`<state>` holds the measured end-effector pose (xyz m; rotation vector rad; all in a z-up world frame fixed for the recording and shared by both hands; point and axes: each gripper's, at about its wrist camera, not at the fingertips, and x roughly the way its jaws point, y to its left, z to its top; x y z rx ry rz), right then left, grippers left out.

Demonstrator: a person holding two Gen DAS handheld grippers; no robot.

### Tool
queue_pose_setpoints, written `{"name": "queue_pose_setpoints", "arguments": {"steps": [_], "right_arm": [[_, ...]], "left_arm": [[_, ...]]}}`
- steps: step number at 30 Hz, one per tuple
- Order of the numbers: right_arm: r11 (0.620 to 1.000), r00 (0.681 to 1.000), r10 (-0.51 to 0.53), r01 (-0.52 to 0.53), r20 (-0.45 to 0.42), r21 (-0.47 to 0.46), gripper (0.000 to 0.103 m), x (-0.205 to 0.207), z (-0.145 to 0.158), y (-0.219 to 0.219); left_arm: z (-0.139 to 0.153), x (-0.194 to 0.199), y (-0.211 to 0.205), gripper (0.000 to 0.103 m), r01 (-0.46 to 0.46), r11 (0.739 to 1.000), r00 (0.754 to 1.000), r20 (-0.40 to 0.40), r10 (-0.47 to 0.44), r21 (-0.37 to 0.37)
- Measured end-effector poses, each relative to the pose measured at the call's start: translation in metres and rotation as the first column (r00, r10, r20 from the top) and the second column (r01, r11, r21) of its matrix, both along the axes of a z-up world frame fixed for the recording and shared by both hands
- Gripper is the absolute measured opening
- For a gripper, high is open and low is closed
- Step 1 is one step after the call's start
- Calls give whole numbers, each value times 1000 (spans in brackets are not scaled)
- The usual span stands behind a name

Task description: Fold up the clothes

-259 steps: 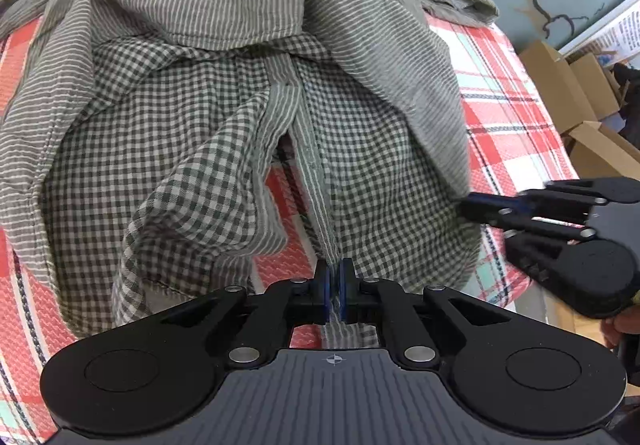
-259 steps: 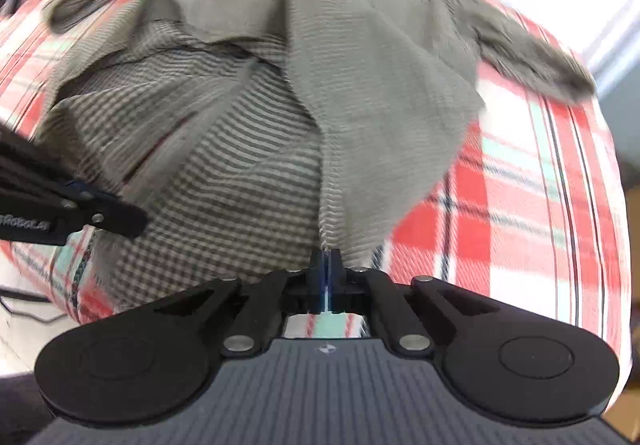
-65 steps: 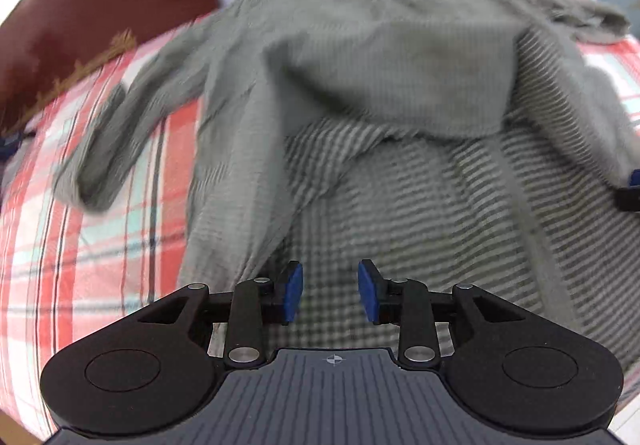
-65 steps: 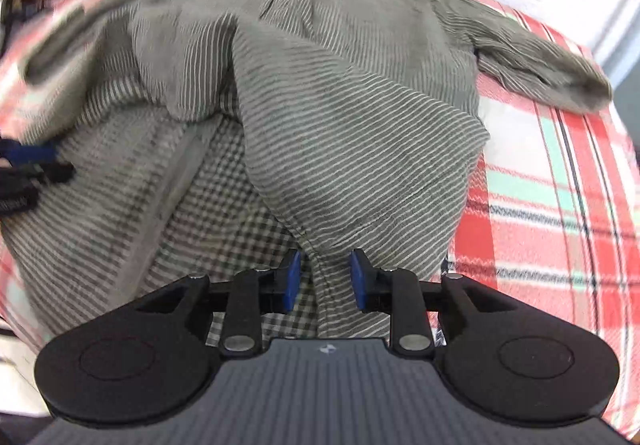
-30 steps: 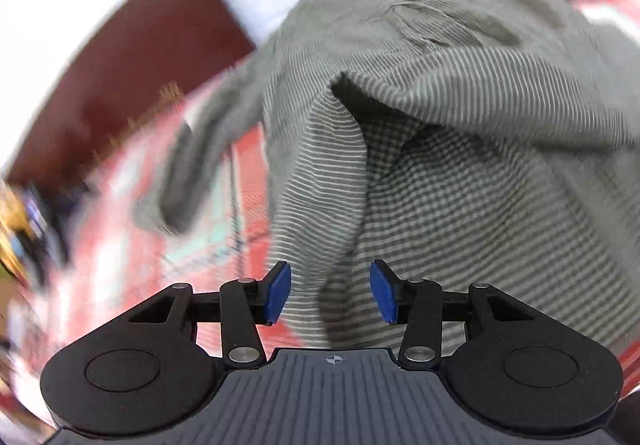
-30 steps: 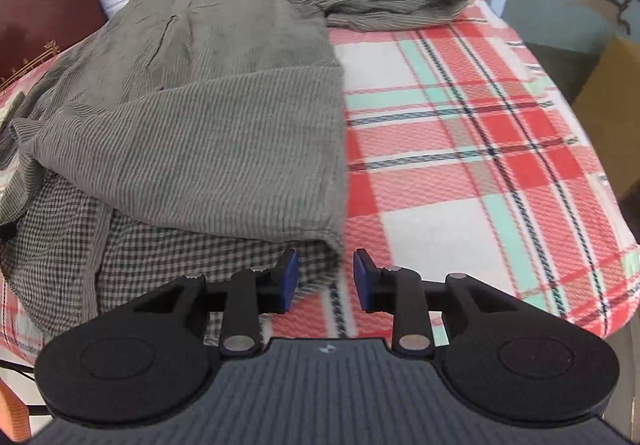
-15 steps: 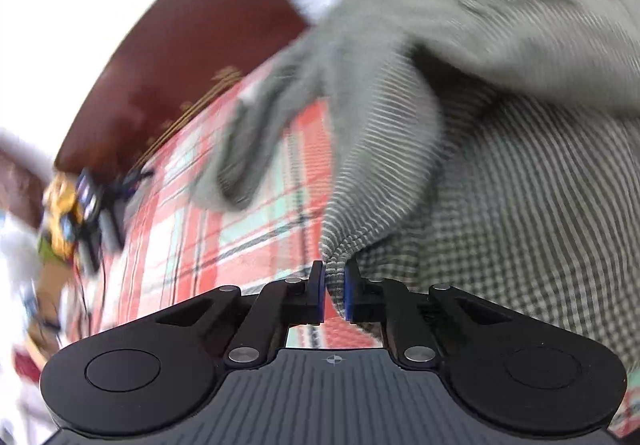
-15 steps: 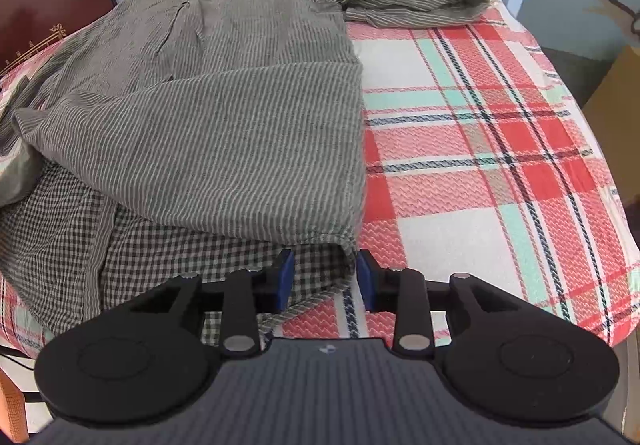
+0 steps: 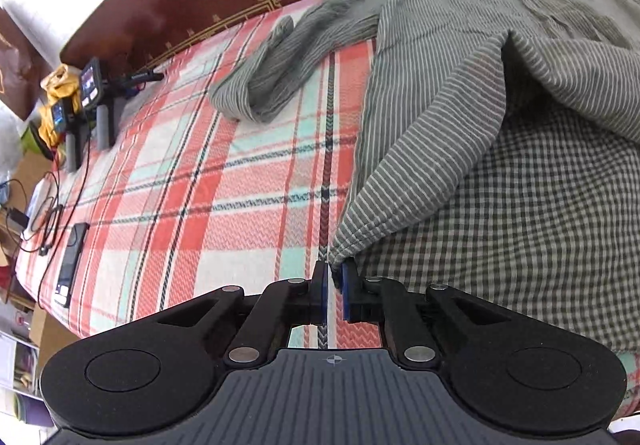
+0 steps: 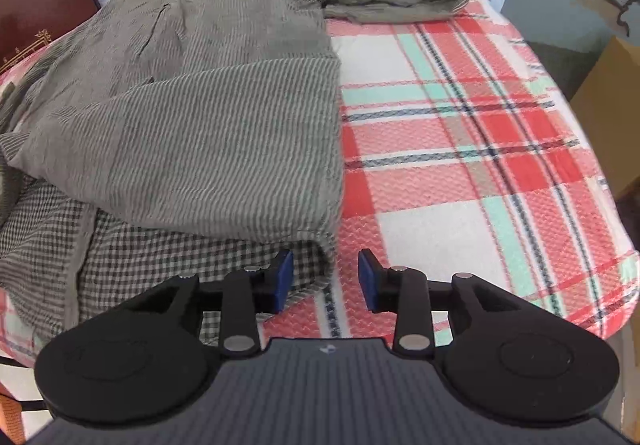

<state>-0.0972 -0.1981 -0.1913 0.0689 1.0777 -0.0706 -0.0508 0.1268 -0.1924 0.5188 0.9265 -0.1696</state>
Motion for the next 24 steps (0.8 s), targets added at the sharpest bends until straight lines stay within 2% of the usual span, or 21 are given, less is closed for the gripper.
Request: {"name": "queue_pose_setpoints", "arguments": {"steps": [2,4,6,9,10,11,16,22,23,24], "right_arm": [[1000,1000,5,-5,0,-9,39,0,0,-2],[1000,1000,14,-14,1,-22,39,1,-1,-1],[999,1000,28,-28,4,-39,39,3,-2,1],[996,998,61,-61,-6,-69,39,10,-8,5],[995,998,67,-68,-12,-74,16,11,-9,6],[995,998,67,-67,-13,-76,0,12,-9,5],[998,999,43,-42,26,-40,1,2,8,-5],[999,999,-36,36,-41,-16,2,-1,-10,-21],[999,998,-43,43,-38,-11,4,-3,-9,-21],[999,999,-46,45,-24,-17,15,-5,-5,-20]], "left_arm": [[0,-3,1,2,6,1000,1000,2,-6,-1],[-1,-3,1,17,20,1000,1000,4,-20,3],[-2,-1,-1,25,37,999,999,4,-37,13],[-5,0,-4,26,57,998,998,0,-57,27],[-5,0,-5,26,61,998,998,-1,-61,30],[-5,-1,-5,26,64,997,998,-1,-64,32],[1,-7,0,27,72,997,997,9,-72,30],[15,-18,5,33,111,994,994,16,-111,12],[18,-21,4,34,122,993,992,21,-122,4],[22,-23,3,35,133,991,991,25,-132,-4]]}}
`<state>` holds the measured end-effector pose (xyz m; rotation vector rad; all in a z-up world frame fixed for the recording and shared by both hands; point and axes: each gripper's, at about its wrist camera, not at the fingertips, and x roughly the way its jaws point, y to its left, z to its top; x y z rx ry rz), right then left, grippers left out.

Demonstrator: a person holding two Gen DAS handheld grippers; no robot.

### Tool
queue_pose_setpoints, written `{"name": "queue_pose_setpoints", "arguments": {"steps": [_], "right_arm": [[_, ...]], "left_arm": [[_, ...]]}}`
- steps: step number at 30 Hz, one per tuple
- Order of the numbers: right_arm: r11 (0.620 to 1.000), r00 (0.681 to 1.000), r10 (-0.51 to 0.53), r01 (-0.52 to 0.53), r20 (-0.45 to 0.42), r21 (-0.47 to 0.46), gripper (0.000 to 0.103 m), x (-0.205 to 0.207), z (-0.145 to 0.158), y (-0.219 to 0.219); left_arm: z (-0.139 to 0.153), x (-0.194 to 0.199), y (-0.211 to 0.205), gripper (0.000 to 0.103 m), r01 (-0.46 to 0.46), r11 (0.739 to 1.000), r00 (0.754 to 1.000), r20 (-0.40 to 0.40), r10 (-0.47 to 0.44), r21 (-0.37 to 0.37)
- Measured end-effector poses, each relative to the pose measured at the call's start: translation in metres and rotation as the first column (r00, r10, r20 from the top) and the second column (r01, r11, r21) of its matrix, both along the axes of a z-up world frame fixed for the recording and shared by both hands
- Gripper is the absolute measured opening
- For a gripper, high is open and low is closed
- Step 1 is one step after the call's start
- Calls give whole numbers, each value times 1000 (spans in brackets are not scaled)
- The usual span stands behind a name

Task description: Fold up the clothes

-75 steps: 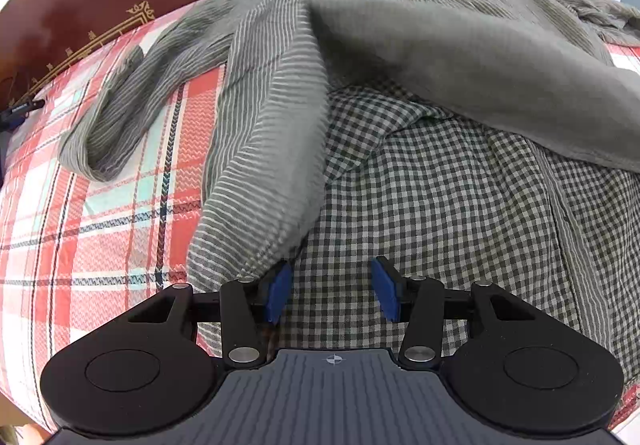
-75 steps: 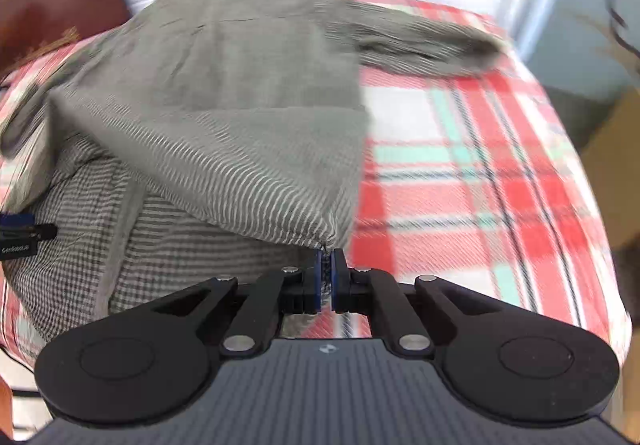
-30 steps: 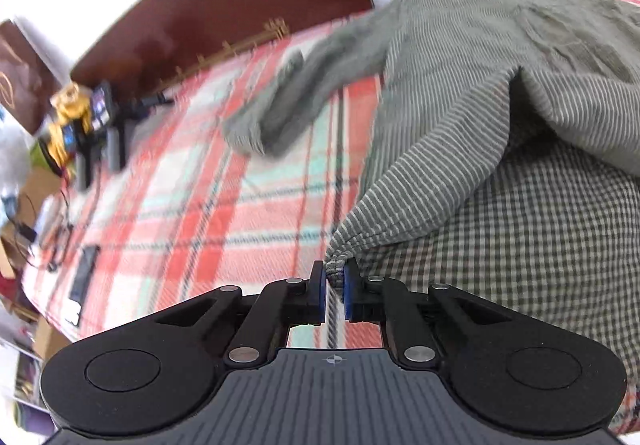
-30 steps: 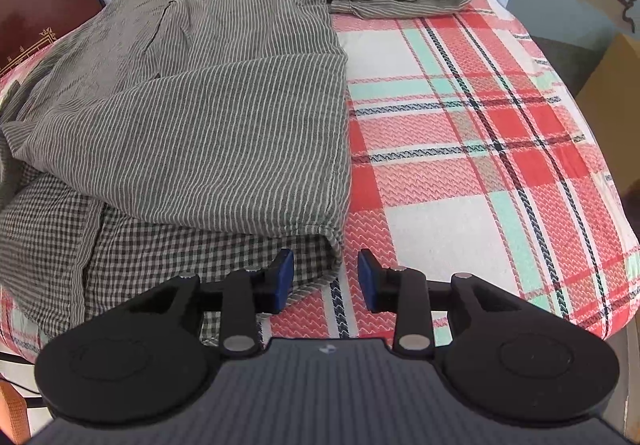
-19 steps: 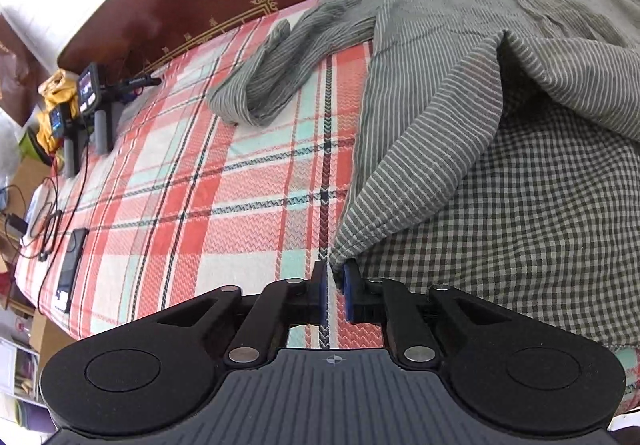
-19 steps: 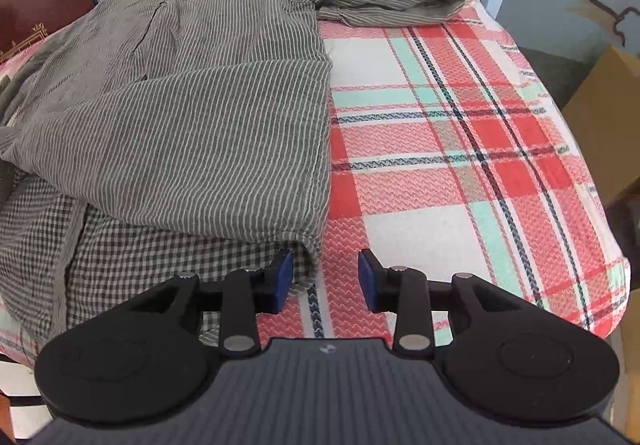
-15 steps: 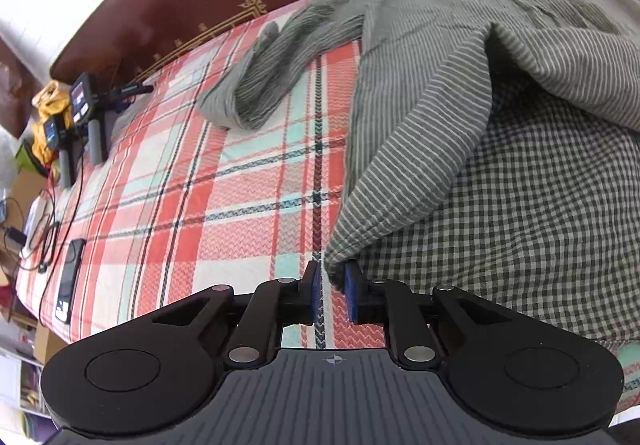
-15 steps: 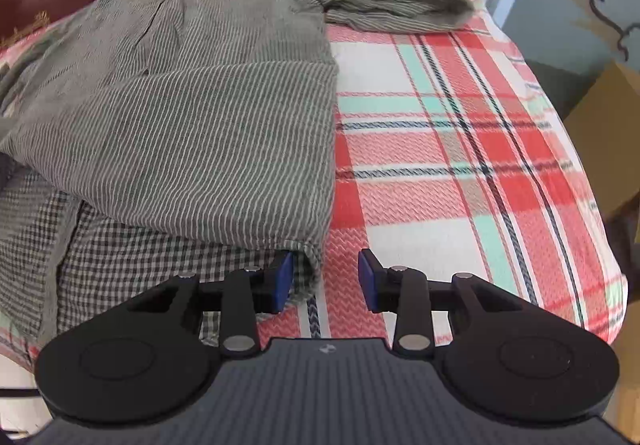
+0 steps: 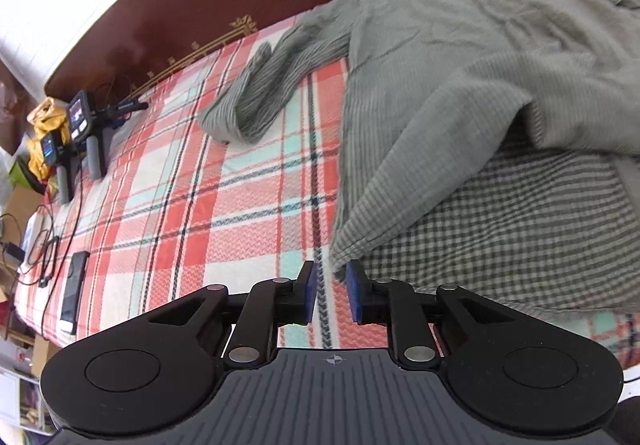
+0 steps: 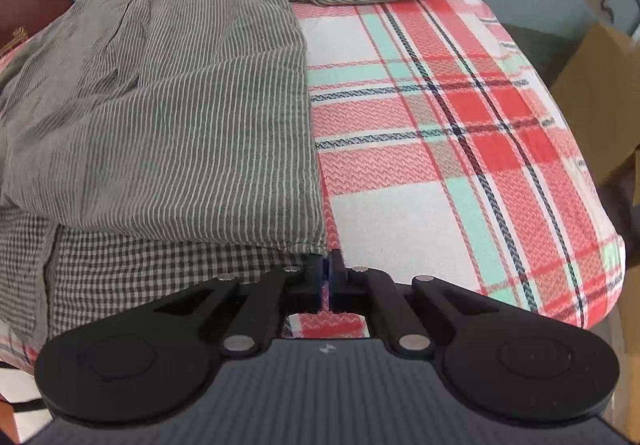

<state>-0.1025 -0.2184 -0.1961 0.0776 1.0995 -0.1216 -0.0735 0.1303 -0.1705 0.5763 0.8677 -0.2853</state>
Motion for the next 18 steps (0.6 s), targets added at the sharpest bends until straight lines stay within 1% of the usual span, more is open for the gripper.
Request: {"name": "queue_pose_setpoints", "arguments": {"steps": [1,3,5,7,8,9,10,13,15,18], "right_arm": [[1000,1000,0,0,17,-12,25,-3,6,1],[1000,998,21,-22,65,3,27,-9,21,7],[998,992,60,-63,109,27,30,-12,35,16],[989,983,136,-141,120,37,31,-9,38,35],[982,977,177,-183,121,43,31,-7,38,45],[973,969,221,-228,113,47,33,-5,34,56],[961,959,266,-272,99,46,41,-3,30,70],[914,909,404,-407,102,3,54,-6,21,109],[876,870,482,-479,107,-53,55,-8,16,132],[829,826,558,-548,82,-114,55,-1,4,152]], "left_arm": [[4,-2,-1,36,13,1000,1000,5,-13,-6],[8,-9,-11,38,79,997,996,44,-79,12],[10,-14,-25,43,157,987,985,68,-158,22],[6,-15,-42,50,227,973,971,73,-229,26],[3,-15,-52,51,255,967,964,73,-256,30],[-1,-15,-61,51,282,959,956,74,-284,35],[-5,-15,-69,51,304,951,948,80,-307,47],[-18,-15,-90,53,355,928,923,115,-368,115],[-25,-12,-99,57,366,919,915,126,-384,146],[-33,-6,-108,59,368,915,914,115,-388,164]]}}
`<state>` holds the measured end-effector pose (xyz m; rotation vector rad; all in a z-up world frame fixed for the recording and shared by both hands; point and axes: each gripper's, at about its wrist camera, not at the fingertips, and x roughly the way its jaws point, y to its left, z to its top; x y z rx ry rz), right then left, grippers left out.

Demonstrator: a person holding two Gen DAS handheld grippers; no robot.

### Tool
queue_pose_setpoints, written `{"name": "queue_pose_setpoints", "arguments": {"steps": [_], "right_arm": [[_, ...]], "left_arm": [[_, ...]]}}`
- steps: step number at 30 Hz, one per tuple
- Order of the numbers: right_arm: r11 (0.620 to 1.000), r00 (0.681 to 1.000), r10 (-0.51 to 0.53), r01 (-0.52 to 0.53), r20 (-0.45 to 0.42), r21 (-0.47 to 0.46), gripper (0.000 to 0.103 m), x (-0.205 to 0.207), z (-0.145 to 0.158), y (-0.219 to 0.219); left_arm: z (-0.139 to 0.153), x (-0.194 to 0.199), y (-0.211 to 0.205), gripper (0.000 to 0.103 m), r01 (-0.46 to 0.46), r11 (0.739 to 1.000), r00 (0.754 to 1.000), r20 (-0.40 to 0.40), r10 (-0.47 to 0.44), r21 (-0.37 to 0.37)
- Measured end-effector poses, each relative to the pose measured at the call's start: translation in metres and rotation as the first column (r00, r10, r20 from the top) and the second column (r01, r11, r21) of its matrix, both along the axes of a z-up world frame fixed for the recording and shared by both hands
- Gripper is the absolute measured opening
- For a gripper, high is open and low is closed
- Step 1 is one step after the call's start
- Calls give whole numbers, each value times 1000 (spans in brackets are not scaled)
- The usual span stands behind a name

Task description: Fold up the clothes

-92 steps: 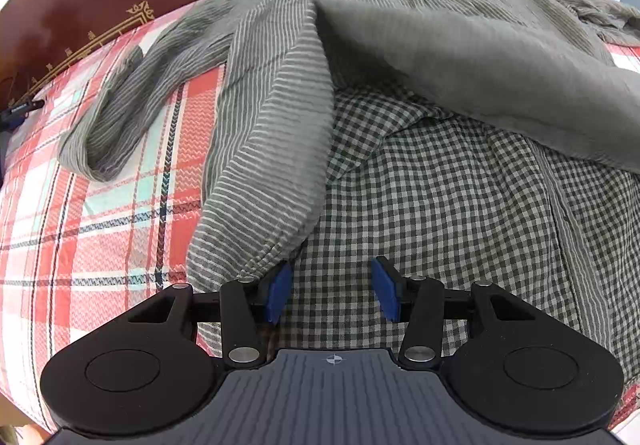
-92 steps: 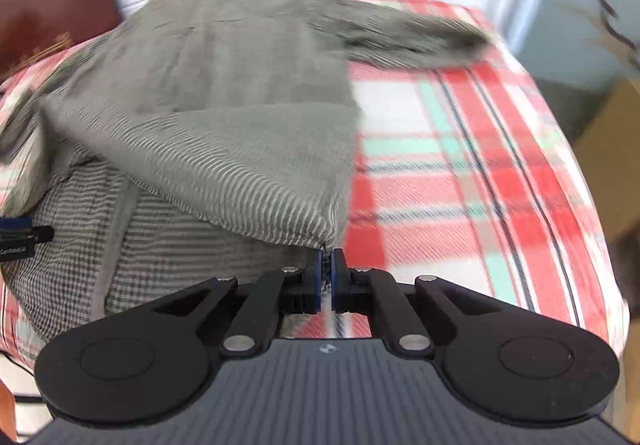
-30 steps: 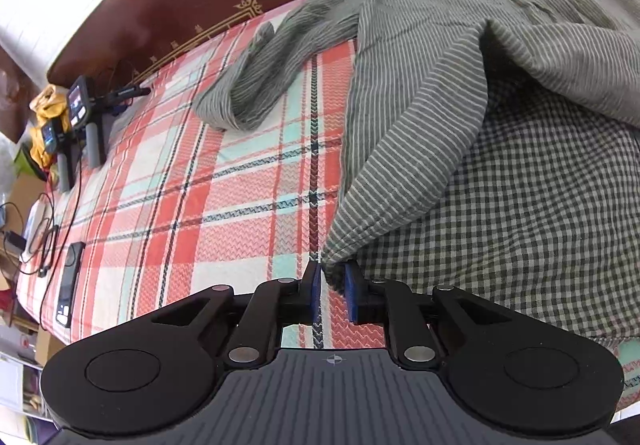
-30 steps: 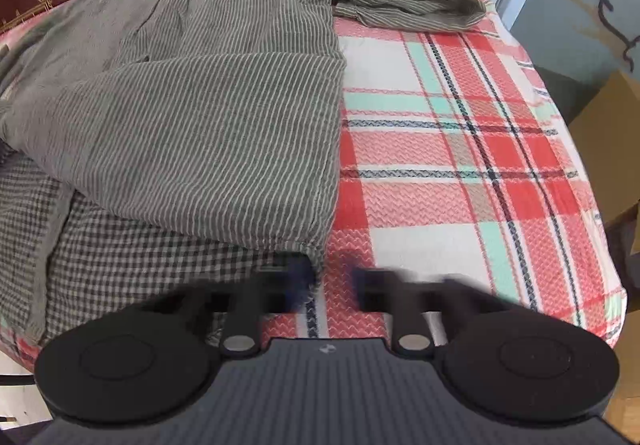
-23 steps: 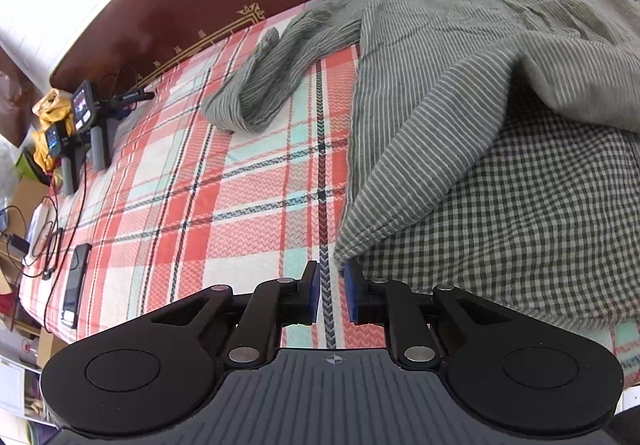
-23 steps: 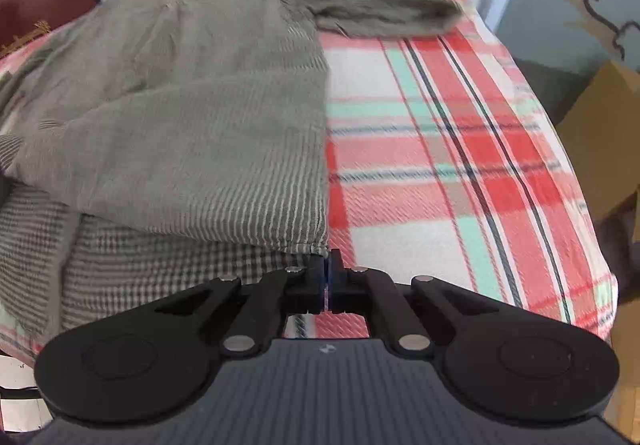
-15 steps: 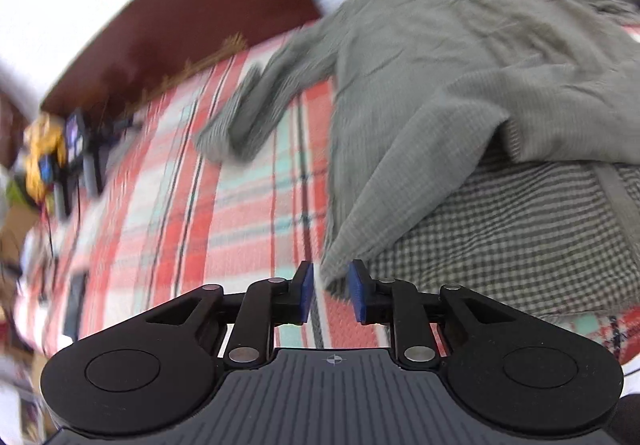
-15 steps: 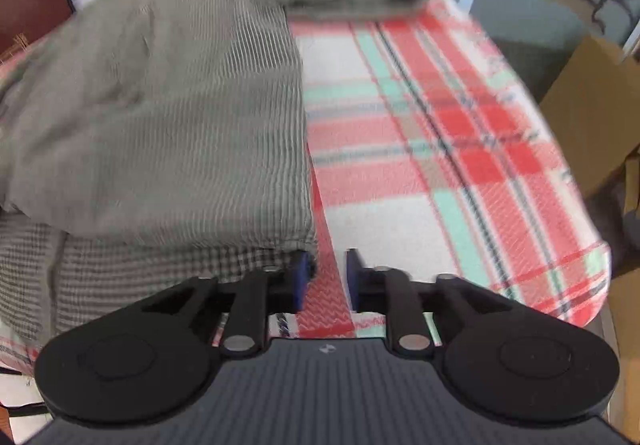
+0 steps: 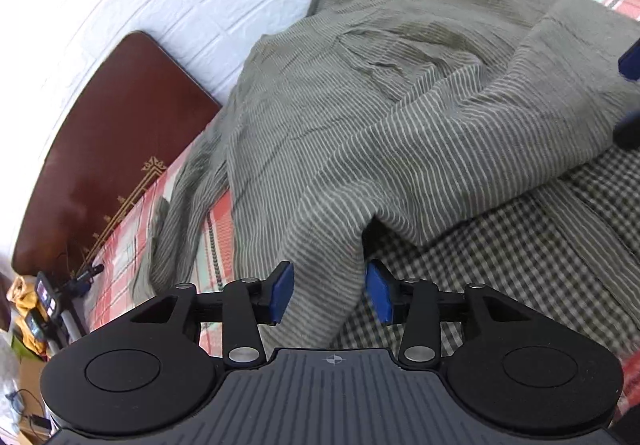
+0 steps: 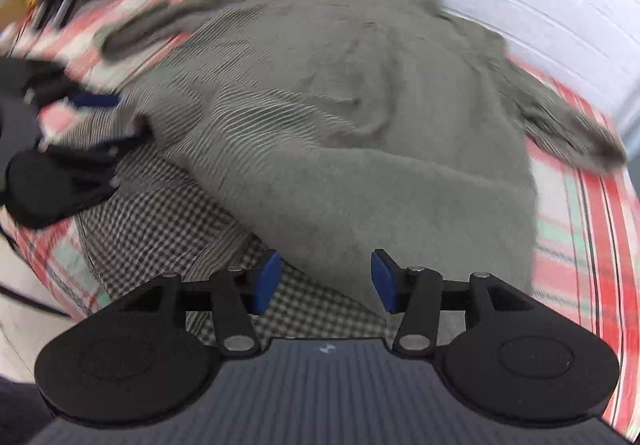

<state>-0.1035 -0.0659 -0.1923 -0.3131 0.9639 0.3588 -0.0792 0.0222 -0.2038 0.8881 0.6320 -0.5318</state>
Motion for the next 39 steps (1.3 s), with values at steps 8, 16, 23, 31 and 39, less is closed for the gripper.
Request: {"name": "queue_pose_setpoints", "arguments": {"steps": [8,16,23,31,39], "right_arm": [[999,999,-21,20,-44,-27,1,21,-7,-2],[948,993,-96,114,-73,296,0,46,59,-48],[847,964,-253,260,-77,464,0,76,73,-82],[782,919,-358,391,-165,485,1,97,46,-81],[772,897,-399,442,-193,457,1,115,26,-78]], "left_arm": [[-8,27,2,3,-91,996,983,-159,88,-9],[29,34,26,0,-138,976,938,-339,74,-168],[38,34,36,0,-121,969,875,-483,2,-215],[40,23,33,27,-107,971,903,-430,5,-213],[54,16,39,43,-113,970,935,-352,30,-216]]}}
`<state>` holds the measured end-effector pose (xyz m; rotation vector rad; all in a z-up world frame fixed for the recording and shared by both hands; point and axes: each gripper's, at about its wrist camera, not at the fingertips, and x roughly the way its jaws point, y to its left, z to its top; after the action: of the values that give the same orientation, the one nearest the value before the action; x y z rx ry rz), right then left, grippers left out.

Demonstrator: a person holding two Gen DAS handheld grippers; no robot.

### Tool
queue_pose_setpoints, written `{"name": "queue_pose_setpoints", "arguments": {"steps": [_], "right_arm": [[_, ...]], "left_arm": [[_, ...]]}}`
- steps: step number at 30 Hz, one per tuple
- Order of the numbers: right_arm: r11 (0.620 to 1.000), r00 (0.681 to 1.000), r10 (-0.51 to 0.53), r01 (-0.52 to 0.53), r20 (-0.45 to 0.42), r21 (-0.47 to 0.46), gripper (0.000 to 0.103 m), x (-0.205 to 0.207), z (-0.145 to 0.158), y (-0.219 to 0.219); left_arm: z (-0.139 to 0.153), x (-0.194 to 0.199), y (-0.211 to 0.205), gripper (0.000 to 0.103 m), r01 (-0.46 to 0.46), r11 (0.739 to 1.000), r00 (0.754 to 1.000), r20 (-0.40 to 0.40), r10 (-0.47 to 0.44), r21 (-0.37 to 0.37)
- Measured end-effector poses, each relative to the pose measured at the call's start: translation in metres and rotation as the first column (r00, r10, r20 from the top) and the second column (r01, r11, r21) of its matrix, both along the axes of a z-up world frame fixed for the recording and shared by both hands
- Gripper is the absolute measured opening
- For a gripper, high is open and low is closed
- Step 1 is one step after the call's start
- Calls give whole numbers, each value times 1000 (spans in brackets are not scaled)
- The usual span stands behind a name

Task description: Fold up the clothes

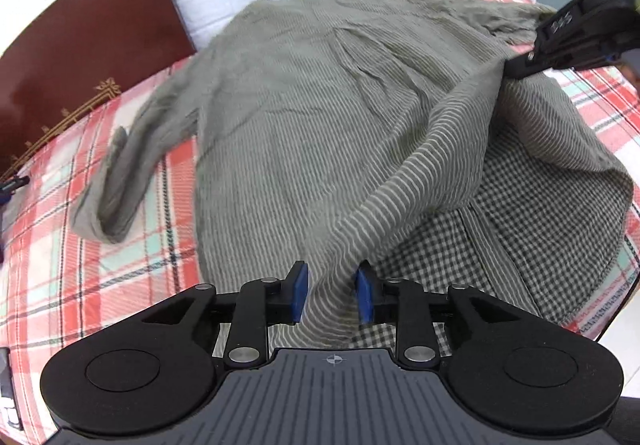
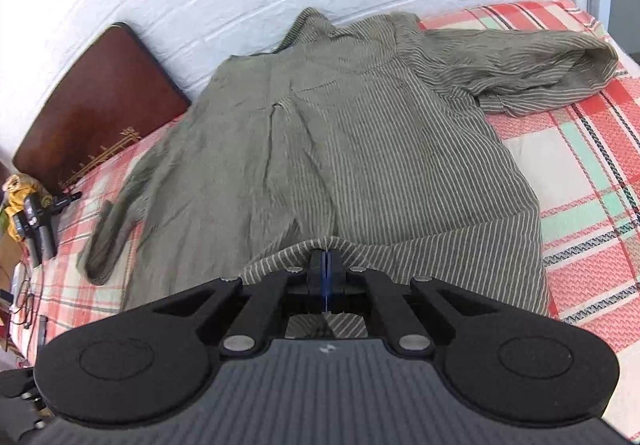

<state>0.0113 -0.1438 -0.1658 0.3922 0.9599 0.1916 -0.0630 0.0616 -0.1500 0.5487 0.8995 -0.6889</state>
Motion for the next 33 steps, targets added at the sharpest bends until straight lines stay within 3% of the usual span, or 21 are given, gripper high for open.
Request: {"name": "queue_pose_setpoints", "arguments": {"steps": [6,11,15,20,24,27,33], "right_arm": [[1000,999,2,-3,-44,-11,4,14,-18,8],[1000,998,11,-12,-64,-20,12,21,-25,14],[999,1000,8,-8,-5,-45,47,4,-7,11],[998,994,46,-43,94,-40,49,-38,24,11],[973,974,219,-214,56,-86,49,-61,13,43],[952,958,284,-279,26,-126,48,-64,-1,69],[969,967,241,-235,-78,79,48,-44,-28,71]], "left_arm": [[21,-13,-15,44,111,992,994,-8,-112,-57],[-4,2,-57,47,141,990,990,5,-141,4],[-22,38,-74,47,45,999,999,-2,-45,30],[-25,72,-75,47,-33,999,998,-49,33,-2],[-31,78,-79,47,-30,999,998,-55,31,16],[-28,73,-76,47,-9,1000,999,-50,9,10],[-8,63,-45,59,-27,999,999,-34,25,-39]]}}
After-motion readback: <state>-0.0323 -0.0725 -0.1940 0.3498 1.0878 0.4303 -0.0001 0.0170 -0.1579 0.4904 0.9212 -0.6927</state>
